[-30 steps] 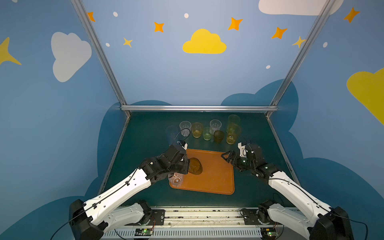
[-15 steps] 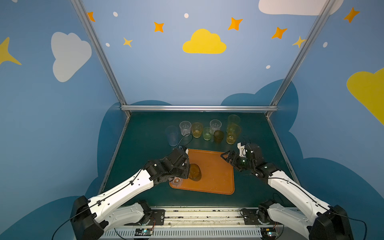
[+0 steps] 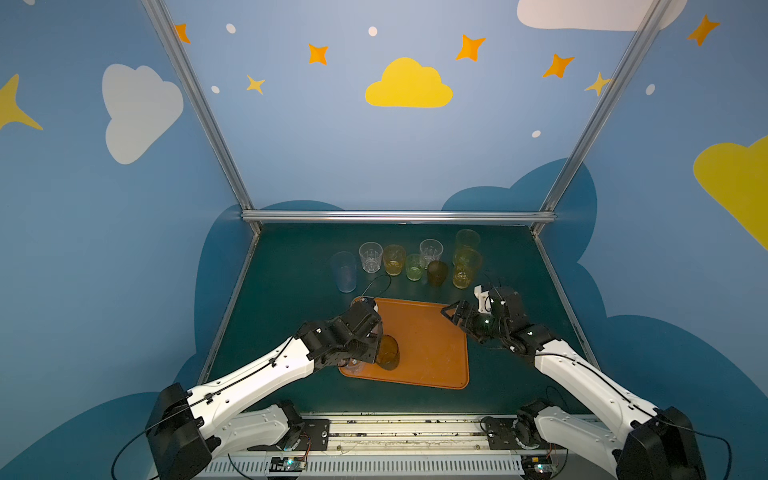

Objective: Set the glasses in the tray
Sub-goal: 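Carry the olive glass over the tray and lower it beside the clear glasses, then open the left gripper to set the olive glass upright on the tray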

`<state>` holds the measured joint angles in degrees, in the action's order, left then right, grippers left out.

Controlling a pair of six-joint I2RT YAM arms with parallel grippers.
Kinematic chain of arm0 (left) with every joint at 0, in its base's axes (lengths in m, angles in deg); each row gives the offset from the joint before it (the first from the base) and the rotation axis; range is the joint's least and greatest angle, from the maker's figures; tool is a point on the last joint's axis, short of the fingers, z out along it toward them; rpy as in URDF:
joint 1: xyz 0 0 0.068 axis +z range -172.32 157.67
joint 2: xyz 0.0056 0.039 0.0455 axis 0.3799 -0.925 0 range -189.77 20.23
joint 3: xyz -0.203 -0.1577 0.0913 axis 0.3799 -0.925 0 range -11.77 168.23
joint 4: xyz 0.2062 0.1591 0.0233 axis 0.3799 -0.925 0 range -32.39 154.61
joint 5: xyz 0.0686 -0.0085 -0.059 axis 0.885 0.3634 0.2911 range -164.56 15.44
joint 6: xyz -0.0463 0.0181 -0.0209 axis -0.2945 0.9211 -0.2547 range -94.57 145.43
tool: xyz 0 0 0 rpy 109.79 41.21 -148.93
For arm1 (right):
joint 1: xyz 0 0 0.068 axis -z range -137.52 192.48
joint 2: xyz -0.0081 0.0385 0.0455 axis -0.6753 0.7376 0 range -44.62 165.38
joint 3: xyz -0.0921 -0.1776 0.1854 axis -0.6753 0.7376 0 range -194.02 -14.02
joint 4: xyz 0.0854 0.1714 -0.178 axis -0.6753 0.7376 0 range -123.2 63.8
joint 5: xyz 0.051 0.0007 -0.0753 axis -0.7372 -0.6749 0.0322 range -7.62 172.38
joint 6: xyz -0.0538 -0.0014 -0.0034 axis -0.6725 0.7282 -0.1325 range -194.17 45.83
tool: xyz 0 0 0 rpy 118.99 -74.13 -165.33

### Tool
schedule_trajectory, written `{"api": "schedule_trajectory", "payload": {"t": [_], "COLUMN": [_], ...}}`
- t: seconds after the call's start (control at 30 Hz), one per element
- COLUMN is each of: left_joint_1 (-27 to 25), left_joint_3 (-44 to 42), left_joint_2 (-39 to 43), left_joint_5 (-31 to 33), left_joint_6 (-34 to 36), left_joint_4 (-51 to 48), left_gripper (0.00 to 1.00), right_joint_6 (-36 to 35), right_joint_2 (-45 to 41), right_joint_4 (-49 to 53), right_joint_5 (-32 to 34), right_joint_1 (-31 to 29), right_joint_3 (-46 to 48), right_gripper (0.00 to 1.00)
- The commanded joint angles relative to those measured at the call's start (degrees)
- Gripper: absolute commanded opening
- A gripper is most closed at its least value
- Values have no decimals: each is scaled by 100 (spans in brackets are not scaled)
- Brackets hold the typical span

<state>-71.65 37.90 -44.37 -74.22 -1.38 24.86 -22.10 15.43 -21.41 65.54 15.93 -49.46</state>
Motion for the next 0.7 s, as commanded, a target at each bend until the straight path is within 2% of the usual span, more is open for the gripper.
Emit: {"api": "schedule_trajectory", "payload": {"t": [0.0, 0.6, 0.67], "left_joint_1": [-39, -201, -238], "left_joint_3": [-54, -225, -207], "left_joint_2": [-42, -470, -516], "left_joint_5": [140, 654, 719], "left_joint_6": [44, 166, 156], "left_joint_4": [-46, 29, 2], "left_gripper": [4, 4, 11], "right_joint_6": [-13, -4, -4], "right_joint_2": [63, 199, 225], "right_joint_4": [-88, -124, -139], "right_joint_5": [-36, -65, -69], "right_joint_1": [27, 58, 53], "right_joint_3": [-67, -78, -81], "right_gripper": [89, 89, 89]}}
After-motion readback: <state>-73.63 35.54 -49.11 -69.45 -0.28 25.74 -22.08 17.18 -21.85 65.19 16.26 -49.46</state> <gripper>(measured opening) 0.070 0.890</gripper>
